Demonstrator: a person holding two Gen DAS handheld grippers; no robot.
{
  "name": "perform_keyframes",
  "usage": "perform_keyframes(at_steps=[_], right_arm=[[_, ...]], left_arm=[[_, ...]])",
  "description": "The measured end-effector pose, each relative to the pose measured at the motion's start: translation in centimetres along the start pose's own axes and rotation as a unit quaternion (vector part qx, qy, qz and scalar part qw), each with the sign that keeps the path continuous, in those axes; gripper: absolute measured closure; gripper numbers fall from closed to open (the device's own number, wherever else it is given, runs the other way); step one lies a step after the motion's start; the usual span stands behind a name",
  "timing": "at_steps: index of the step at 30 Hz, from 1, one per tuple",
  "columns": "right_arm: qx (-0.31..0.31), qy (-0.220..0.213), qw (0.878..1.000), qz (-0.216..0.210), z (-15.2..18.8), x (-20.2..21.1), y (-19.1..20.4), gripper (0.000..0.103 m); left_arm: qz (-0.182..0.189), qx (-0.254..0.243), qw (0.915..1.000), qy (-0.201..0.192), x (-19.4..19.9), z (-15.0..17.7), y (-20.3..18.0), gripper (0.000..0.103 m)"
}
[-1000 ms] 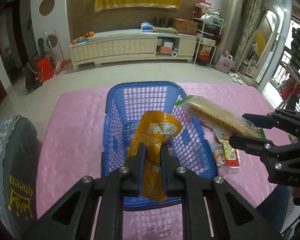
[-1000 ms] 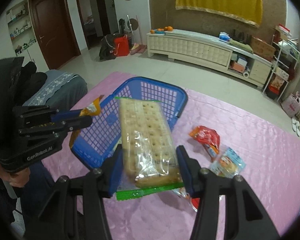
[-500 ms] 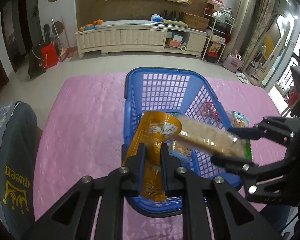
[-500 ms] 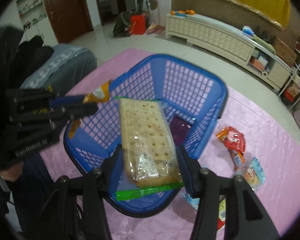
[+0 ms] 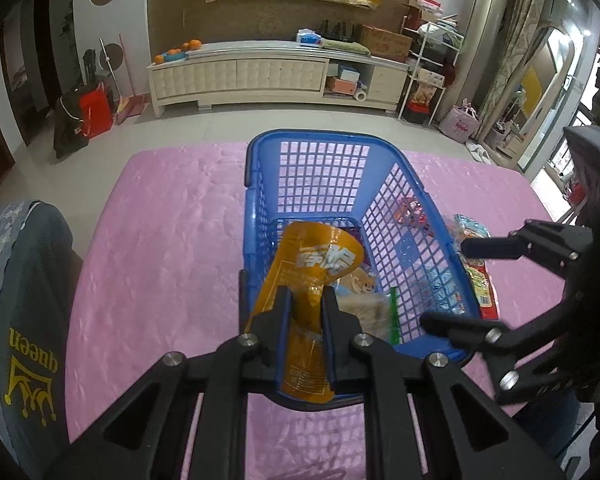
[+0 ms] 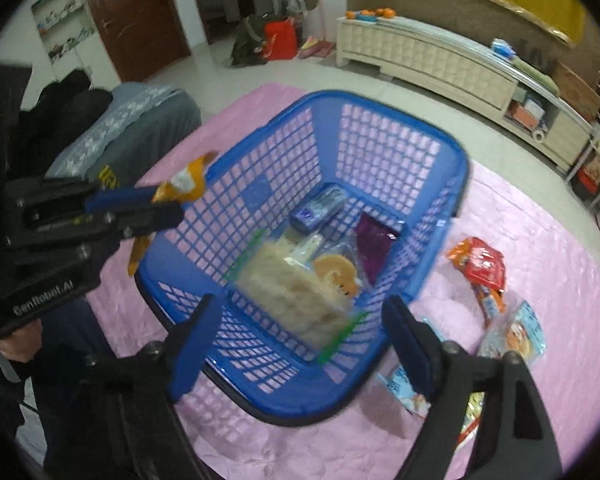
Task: Organize snacks
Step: 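Carry the orange pouch and cracker pack over the basket and release both, then withdraw both tools from the basket back toward the remaining snacks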
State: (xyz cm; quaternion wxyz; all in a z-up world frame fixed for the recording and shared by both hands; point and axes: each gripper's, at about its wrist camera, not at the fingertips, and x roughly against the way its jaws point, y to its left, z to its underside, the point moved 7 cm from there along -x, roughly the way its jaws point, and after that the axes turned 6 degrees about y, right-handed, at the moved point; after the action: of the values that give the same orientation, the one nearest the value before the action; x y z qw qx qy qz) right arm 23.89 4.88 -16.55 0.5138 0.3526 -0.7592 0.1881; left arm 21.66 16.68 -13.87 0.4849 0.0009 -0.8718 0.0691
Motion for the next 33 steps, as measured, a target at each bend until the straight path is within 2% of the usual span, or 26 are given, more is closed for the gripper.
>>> perform_keyframes(at_steps=[6, 14, 20, 22, 24, 25, 30, 33], right_arm=[[-0.056, -0.027, 0.998, 0.025, 0.6, 2.1, -2.7, 0.015], [-0.089, -0.061, 0.993, 0.050, 1.9, 3.5, -4.8, 0.015], [-0.097, -0.051, 0.992, 0.058, 2.9, 2.3, -5.4, 0.015], [-0.095, -0.046, 0.993, 0.056, 3.3, 1.9, -5.4, 0.015], [-0.093, -0.042, 0.993, 0.062, 3.6, 1.7, -5.4, 0.015], [-0.094, -0.040, 0.993, 0.063, 3.8, 1.7, -5.5, 0.015], [-0.108, -0.046, 0.991, 0.068, 4.4, 3.1, -5.8, 0.015], [-0.117, -0.055, 0.989, 0.065, 4.8, 4.5, -5.8, 0.015]], left_arm=[[0.014, -0.011, 0.9998, 0.002, -0.1, -0.2, -1.5, 0.090], [0.028, -0.035, 0.9988, 0.018, -1.7, -0.3, -4.4, 0.089], [0.023, -0.054, 0.9977, 0.033, -4.0, 0.0, -5.8, 0.088], [0.021, -0.052, 0.9980, 0.030, -4.4, -0.3, -5.7, 0.083], [0.018, -0.041, 0.9985, 0.031, -4.7, -0.6, -5.2, 0.054], [0.018, -0.037, 0.9987, 0.030, -4.7, -0.6, -5.0, 0.049], [0.026, -0.040, 0.9984, 0.030, -3.8, 0.2, -5.2, 0.039], [0.029, -0.045, 0.9983, 0.024, -2.5, 1.0, -5.6, 0.039]])
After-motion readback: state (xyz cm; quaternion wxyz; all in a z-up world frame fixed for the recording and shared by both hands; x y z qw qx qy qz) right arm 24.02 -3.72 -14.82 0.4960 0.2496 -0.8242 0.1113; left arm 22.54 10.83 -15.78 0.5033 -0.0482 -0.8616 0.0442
